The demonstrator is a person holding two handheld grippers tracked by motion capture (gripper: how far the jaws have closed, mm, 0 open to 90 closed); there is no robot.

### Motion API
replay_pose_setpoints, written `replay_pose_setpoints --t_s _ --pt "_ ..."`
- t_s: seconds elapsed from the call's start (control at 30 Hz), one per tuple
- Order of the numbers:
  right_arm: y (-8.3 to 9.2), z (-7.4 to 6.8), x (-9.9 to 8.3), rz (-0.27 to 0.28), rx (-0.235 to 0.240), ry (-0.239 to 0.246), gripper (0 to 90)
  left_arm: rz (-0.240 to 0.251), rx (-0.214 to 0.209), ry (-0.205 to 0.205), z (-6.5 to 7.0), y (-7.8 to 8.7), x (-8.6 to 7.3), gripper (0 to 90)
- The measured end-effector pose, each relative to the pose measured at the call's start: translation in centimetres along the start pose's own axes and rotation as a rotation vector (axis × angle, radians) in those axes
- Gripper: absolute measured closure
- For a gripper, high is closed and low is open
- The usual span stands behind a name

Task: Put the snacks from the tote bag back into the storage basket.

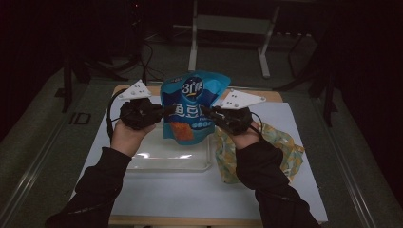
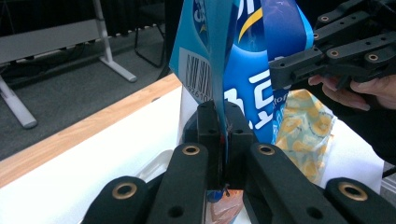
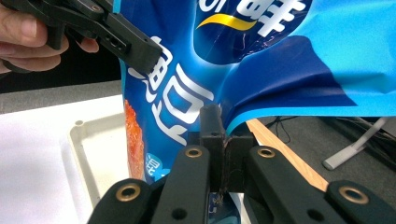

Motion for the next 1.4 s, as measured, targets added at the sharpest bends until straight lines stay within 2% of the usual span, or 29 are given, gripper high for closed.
replay_pose_setpoints --t_s 0.2,0.3,0.57,0.8,0.93,1.4 --pt "-0.7 -0.3 -0.7 -0.005 0.006 0.003 89.4 -0.009 0.001 0.004 -0.3 -0.1 -1.1 89.4" --pt "-1.3 -0.4 -1.3 -0.003 0.015 -0.011 89.5 -0.016 0.001 0.006 -0.5 -0.2 -1.8 89.3" --pt "-2.7 -0.8 -2.5 -0.025 0.03 -0.017 89.4 -0.03 -0.004 0.03 -1.1 -0.5 -3.6 89.3" --pt "-3.5 -0.8 -3.5 -0.031 0.037 -0.025 89.4 -0.042 -0.003 0.031 -1.4 -1.0 -4.8 89.3" --pt "-4.1 -0.9 -4.7 -0.036 0.044 -0.038 89.4 -0.051 -0.006 0.04 -1.5 -1.5 -6.1 89.3" --pt "-5.0 -1.2 -7.4 -0.054 0.046 -0.063 89.4 -0.059 -0.034 0.064 -1.5 -3.0 -8.7 89.2"
Point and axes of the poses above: each handheld gripper's, and its own axes: y roughly backward along the jaws, x roughly out of its top, z roughly to its right, the point moved 6 cm from there along -y, roughly forward along the jaws, and after that the axes turned 12 degrees about x, right-handed, at the moved point
